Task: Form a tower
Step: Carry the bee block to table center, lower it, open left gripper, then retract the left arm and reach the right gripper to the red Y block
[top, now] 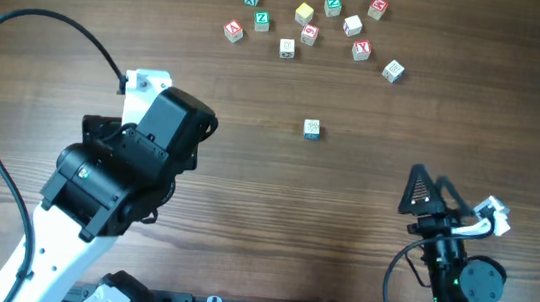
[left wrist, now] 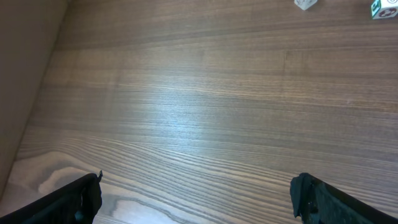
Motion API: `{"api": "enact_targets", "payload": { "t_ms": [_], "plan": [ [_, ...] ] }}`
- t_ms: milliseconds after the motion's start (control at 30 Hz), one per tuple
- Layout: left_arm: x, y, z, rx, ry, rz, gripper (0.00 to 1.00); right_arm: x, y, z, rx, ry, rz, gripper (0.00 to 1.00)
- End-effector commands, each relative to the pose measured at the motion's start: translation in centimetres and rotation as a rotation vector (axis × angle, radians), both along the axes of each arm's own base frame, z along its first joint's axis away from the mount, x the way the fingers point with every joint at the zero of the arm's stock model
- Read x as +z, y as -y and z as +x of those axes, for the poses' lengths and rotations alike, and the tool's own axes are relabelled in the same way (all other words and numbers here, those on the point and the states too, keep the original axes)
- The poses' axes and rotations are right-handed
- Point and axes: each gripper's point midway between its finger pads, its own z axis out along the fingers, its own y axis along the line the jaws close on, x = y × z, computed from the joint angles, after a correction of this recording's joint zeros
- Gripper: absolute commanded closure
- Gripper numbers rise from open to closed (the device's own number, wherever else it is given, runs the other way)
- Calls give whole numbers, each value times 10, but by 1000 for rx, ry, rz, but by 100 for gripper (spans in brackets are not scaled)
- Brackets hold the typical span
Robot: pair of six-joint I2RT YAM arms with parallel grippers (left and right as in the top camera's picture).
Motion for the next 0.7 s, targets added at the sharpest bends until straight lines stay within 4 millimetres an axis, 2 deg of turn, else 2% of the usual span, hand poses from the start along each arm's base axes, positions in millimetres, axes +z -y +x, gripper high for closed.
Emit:
{"api": "enact_targets", "payload": {
  "t_ms": [0, 67, 133, 233, 300, 433, 500, 567, 667],
  "plan": [
    [1, -3, -2, -2, 3, 5, 0, 10, -24, -7, 152, -51, 370, 0],
    [0, -1, -2, -8, -4, -6, 0, 45, -51, -22, 329, 124, 167, 1],
    [-1, 0, -3, -12, -8, -12, 0, 48, -57, -24, 366, 86, 106, 1],
    [-1, 0, -3, -12, -8, -13, 0, 57, -57, -12, 363, 32, -41, 0],
    [-1, 1, -3, -12, -8, -13, 0, 64, -58, 12, 381, -56, -150, 0],
    [-1, 0, -3, -12, -8, -13, 0, 86, -57, 83, 468, -287, -317, 0],
    [-1, 0, -3, -12, -8, -13, 0, 89, -51, 110, 482, -415, -371, 1],
    [-1, 0, -3, -12, -8, -13, 0, 89, -43, 148, 504, -574, -459, 1],
    [-1, 0, -3, -12, -8, -13, 0, 96, -44, 198, 530, -573, -511, 0]
  ]
}}
